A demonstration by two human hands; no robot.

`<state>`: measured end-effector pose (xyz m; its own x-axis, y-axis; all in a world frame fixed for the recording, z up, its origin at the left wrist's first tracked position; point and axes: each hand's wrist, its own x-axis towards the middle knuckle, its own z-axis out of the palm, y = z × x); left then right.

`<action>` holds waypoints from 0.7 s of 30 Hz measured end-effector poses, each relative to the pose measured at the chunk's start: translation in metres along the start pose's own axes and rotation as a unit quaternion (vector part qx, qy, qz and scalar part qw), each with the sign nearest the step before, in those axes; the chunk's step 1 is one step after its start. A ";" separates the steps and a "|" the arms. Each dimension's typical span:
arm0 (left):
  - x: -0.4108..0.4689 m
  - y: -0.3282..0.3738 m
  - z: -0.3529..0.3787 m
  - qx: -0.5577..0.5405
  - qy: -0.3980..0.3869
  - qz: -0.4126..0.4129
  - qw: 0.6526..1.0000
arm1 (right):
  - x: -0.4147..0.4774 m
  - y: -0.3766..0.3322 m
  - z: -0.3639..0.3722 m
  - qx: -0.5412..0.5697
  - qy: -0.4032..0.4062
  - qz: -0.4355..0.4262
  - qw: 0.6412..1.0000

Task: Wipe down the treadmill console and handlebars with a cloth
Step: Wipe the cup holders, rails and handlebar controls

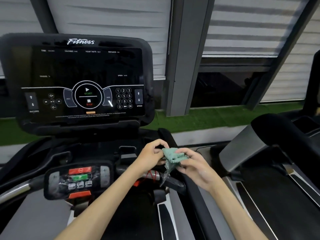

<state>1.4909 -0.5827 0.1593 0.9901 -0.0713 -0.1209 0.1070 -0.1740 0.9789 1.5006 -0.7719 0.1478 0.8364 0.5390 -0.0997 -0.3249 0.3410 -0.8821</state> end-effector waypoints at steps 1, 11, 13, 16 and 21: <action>-0.005 -0.001 0.001 -0.019 0.009 0.002 1.000 | -0.003 0.000 0.002 0.001 -0.008 0.001 1.000; -0.020 -0.010 -0.012 0.046 0.040 0.051 0.997 | -0.007 0.025 0.022 -0.074 0.030 0.024 0.997; -0.024 -0.017 -0.020 0.096 0.026 0.077 0.992 | -0.006 0.033 0.024 -0.086 0.048 0.033 0.995; -0.030 -0.035 -0.038 0.242 0.047 0.147 0.958 | -0.002 0.046 0.023 -0.095 0.110 0.041 0.989; -0.036 -0.065 -0.086 0.535 0.179 0.208 0.799 | 0.009 0.065 -0.008 -0.322 0.330 -0.016 0.887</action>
<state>1.4566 -0.4842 0.1146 0.9027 -0.0885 0.4211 -0.1868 -0.9622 0.1981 1.4903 -0.7515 0.0857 0.9860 -0.1047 -0.1298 -0.1543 -0.2776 -0.9482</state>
